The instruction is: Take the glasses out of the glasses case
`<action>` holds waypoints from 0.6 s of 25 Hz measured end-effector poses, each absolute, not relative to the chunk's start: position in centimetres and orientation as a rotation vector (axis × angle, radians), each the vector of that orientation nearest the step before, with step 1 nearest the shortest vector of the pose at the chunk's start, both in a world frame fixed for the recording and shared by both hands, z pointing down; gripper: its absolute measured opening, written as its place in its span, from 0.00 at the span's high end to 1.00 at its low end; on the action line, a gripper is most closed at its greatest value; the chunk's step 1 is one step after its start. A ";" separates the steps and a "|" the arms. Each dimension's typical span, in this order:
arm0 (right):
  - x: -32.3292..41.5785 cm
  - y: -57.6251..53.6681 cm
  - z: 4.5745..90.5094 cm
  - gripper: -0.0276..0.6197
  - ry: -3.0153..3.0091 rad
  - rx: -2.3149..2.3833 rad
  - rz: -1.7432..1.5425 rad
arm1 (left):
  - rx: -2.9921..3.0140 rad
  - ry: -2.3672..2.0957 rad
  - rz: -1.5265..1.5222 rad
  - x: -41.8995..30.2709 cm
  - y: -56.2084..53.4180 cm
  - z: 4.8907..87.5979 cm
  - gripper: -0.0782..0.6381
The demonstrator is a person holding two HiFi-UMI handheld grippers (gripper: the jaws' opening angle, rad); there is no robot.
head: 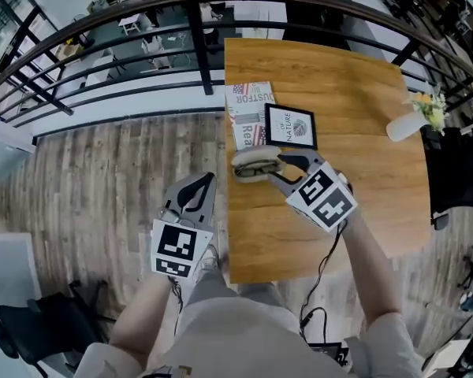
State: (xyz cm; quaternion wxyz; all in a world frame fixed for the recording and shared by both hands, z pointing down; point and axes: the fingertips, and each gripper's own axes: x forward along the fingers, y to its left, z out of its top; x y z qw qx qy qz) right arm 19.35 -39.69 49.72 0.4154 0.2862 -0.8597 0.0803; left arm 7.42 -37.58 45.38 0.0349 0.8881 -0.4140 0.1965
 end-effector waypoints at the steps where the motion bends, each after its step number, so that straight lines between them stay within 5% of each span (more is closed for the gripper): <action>1: 19.5 -40.4 51.0 0.69 -2.141 0.696 0.200 | 2.723 -1.268 0.607 7.6 -38.0 46.0 0.87; 15: 18.3 -44.4 66.6 0.73 -1.968 0.438 0.289 | 2.521 -1.189 0.645 7.3 -41.2 56.4 0.87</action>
